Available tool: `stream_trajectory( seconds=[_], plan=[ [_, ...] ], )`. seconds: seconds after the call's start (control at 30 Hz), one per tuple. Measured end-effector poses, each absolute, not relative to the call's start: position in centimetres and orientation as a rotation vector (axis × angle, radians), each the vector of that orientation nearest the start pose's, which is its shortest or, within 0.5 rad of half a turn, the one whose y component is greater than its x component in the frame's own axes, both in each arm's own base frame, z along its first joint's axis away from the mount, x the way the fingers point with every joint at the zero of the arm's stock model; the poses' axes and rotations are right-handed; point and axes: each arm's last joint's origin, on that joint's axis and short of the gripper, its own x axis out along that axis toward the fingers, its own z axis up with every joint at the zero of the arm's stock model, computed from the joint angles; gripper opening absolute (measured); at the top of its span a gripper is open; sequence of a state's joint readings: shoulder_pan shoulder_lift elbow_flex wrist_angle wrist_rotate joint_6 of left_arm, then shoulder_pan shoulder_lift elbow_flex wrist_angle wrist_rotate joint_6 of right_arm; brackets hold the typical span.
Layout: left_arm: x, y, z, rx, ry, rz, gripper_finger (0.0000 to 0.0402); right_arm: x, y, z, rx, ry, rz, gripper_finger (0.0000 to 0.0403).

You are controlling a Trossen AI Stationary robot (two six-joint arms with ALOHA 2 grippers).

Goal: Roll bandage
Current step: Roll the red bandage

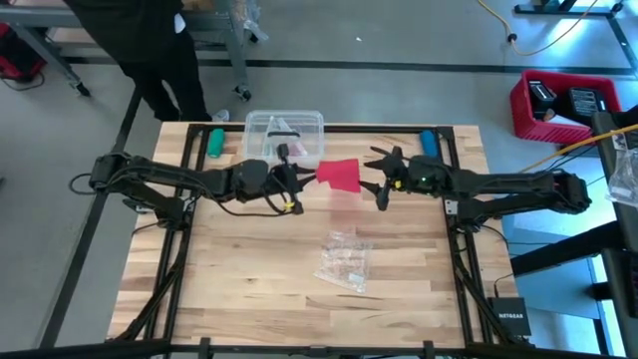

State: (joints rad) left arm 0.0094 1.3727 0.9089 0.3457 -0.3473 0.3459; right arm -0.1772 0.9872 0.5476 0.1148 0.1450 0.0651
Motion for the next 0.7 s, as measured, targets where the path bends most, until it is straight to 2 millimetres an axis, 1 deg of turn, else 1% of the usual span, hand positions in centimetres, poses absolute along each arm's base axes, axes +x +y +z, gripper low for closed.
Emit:
stream_trajectory(
  seconds=[0.13,0.27,0.33,0.5,0.57,0.63,0.7],
  plan=[
    [30.9,2.0,29.5,0.328,0.164,0.281,0.0013,21.8,-4.1,23.8,0.067,0.315,-0.232,0.0289],
    [30.8,2.7,29.5,0.322,0.167,0.293,0.0013,22.4,-3.6,23.4,0.045,0.325,-0.047,0.0289],
    [30.8,2.8,29.6,0.319,0.152,0.277,0.0013,22.6,-3.5,23.0,0.055,0.348,0.000,0.0289],
    [30.9,2.6,29.7,0.316,0.129,0.227,0.0013,22.7,-3.5,22.1,0.063,0.415,0.023,0.0289],
    [30.9,2.5,29.8,0.316,0.124,0.224,0.0013,22.5,-3.6,21.9,0.035,0.465,-0.007,0.0289],
    [30.9,2.5,29.8,0.316,0.123,0.225,0.0013,22.2,-3.7,22.4,0.004,0.476,-0.060,0.0289],
    [30.9,2.5,29.8,0.307,0.123,0.226,0.0013,22.2,-3.7,23.2,-0.021,0.432,-0.081,0.0289]
  ],
)
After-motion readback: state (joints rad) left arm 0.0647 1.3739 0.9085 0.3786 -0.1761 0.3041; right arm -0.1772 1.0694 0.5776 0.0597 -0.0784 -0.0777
